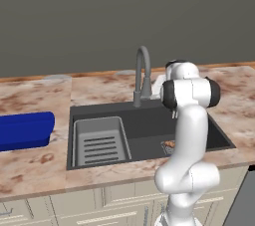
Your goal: Pick up all produce items and place them in the sink. Turn on the sink faucet to wash them. Then turn the sink off and put them in the tray.
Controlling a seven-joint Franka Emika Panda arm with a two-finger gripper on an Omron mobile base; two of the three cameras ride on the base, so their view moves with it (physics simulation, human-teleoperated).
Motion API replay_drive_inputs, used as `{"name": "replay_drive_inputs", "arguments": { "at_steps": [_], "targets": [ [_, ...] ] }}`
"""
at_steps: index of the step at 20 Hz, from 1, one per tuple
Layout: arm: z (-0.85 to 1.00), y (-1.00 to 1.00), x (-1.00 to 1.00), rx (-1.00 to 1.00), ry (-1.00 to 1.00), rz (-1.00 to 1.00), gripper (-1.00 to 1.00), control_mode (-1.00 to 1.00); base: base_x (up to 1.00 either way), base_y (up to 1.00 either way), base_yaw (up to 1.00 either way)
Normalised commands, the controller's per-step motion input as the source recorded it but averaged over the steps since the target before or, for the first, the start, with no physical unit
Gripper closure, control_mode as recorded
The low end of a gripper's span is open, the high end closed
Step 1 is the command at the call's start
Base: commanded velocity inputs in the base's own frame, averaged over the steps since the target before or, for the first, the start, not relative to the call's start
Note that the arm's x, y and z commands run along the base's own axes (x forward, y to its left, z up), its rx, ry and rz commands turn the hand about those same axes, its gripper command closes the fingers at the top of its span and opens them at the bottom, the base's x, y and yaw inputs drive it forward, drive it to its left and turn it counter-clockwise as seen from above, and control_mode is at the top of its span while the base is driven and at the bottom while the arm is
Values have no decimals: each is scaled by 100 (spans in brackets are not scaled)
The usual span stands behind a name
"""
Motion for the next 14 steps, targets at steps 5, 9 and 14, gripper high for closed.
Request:
{"name": "replay_drive_inputs", "arguments": {
  "at_steps": [5,9,14],
  "targets": [
    [-11,1,30,0,0,0,-100,-100,0,0,0],
    [-14,1,30,0,0,0,-100,-100,0,0,0],
    [-13,0,30,0,0,1,-100,-100,0,0,0]
  ]
}}
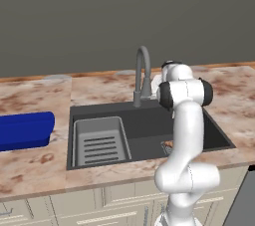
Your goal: Pick up all produce items and place them in the sink. Turn on the sink faucet to wash them. Then turn the sink off and put them in the tray.
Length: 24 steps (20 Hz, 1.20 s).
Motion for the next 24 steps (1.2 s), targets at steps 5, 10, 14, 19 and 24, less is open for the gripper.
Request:
{"name": "replay_drive_inputs", "arguments": {
  "at_steps": [5,10,14,19,24],
  "targets": [
    [-15,1,25,0,0,1,-100,-100,0,0,0],
    [-10,8,13,0,0,1,-100,-100,0,0,0],
    [-4,28,14,0,0,0,100,-100,0,0,0],
    [0,20,7,0,0,0,100,-100,0,0,0],
    [0,19,0,0,0,-1,100,-100,0,0,0]
  ]
}}
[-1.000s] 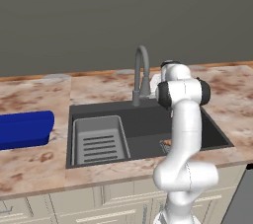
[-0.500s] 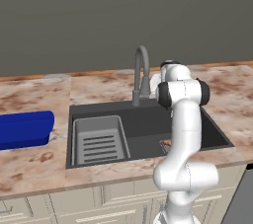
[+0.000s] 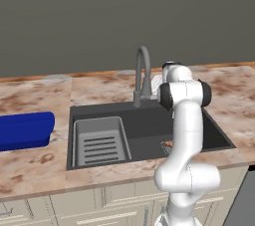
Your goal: Pick up all produce items and place them in the sink. Turn on the sink faucet to wash them. Then turn the sink off and put them in the tray.
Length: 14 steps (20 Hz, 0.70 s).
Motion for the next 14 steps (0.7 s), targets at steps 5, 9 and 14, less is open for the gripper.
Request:
{"name": "replay_drive_inputs", "arguments": {
  "at_steps": [5,9,14],
  "targets": [
    [0,15,0,0,0,-11,100,-100,0,0,0],
    [0,7,0,0,4,-17,100,-100,0,0,0],
    [0,0,0,0,5,-13,100,-100,0,0,0]
  ]
}}
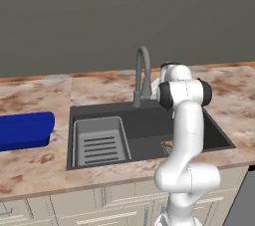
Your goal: Pick up all produce items and place them in the sink. Turn on the sink faucet to wash them. Then turn the sink off and put them in the tray.
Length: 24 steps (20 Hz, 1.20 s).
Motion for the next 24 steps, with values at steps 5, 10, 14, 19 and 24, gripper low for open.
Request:
{"name": "replay_drive_inputs", "arguments": {
  "at_steps": [5,10,14,19,24],
  "targets": [
    [-1,-3,0,0,0,-7,100,-100,0,0,0],
    [-5,-18,0,3,0,-5,100,-100,0,0,0],
    [-13,-12,0,3,1,-7,100,-100,0,0,0],
    [-5,-37,0,8,0,-7,100,-100,0,0,0],
    [-1,-53,0,9,0,-6,100,-100,0,0,0]
  ]
}}
